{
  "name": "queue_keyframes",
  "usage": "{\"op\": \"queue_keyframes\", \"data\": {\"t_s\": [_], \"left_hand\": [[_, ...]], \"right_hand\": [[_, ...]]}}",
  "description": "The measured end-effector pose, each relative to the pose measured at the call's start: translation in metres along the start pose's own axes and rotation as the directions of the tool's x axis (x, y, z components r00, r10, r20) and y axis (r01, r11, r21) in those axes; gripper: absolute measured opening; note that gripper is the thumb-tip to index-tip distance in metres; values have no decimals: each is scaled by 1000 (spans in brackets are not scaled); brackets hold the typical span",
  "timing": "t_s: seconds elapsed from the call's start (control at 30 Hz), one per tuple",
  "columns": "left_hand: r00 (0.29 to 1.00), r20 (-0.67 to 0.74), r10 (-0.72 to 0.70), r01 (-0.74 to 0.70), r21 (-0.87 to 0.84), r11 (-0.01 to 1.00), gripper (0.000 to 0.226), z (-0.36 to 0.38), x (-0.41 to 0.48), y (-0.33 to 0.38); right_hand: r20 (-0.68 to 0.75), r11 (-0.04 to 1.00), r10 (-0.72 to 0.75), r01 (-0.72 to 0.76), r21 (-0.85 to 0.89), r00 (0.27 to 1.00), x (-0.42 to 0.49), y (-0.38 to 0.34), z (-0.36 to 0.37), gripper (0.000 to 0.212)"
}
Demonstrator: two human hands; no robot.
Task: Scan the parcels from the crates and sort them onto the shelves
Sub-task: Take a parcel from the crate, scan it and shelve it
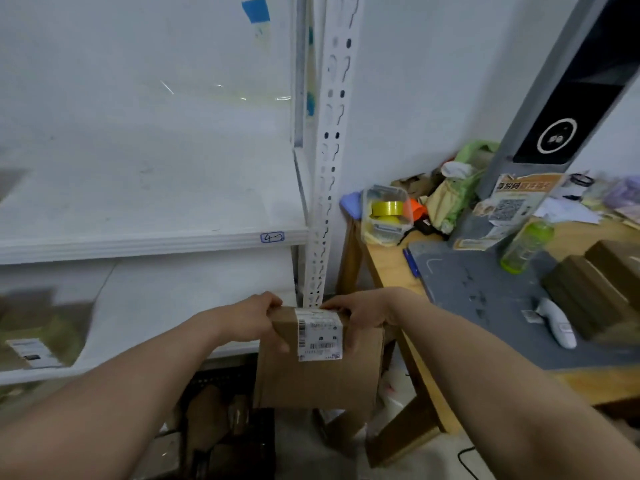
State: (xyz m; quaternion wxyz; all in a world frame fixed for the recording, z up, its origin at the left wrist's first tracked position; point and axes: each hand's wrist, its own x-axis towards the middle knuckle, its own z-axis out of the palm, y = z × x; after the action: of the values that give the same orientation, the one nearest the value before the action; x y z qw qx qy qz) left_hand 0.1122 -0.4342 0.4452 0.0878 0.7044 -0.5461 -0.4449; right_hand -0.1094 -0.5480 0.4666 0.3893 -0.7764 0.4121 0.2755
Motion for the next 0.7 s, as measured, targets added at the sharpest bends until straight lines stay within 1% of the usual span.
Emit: {"op": "queue_keyframes", "data": {"t_s": [0.13, 0.2, 0.27, 0.33, 0.37, 0.4, 0.47, 0.53, 0.57, 0.63, 0.7], "left_hand": [[1000, 11, 11, -12, 151, 989, 94, 28, 30, 31], [1000, 0, -8, 8, 144, 990, 91, 39, 41, 39], [998, -32, -56, 58, 79, 995, 82, 46, 49, 42], [991, -62, -119, 120, 19, 993, 77, 51, 55, 43], [987, -67, -147, 147, -1, 989, 77, 53, 58, 44], [983, -66, -169, 168, -15, 986, 77, 56, 62, 45], [978, -55, -202, 200, -44, 979, 77, 63, 70, 49], [974, -44, -222, 218, -78, 973, 78, 72, 78, 54], [973, -42, -227, 222, -98, 970, 80, 76, 82, 58], [973, -34, -227, 220, -154, 963, 82, 84, 88, 65], [973, -26, -228, 216, -227, 950, 85, 91, 94, 68]], "right_hand": [[-8, 1000, -23, 23, -17, 1000, 0, 24, 0, 101], [-88, 999, -21, 24, 27, 996, 3, 44, 1, 98], [-232, 988, 23, 14, 154, 972, 7, 71, 1, 95], [-362, 952, 118, -2, 306, 925, 11, 103, 0, 89], [-408, 932, 184, -27, 362, 894, 13, 120, 1, 83], [-446, 913, 263, -71, 401, 855, 15, 138, 1, 76], [-505, 871, 425, -188, 454, 751, 19, 172, 5, 66], [-513, 820, 536, -268, 506, 670, 22, 199, 11, 66], [-495, 792, 578, -299, 532, 648, 23, 209, 16, 70], [-456, 746, 635, -342, 571, 624, 24, 224, 26, 81], [-413, 708, 657, -329, 625, 630, 25, 235, 36, 83]]}}
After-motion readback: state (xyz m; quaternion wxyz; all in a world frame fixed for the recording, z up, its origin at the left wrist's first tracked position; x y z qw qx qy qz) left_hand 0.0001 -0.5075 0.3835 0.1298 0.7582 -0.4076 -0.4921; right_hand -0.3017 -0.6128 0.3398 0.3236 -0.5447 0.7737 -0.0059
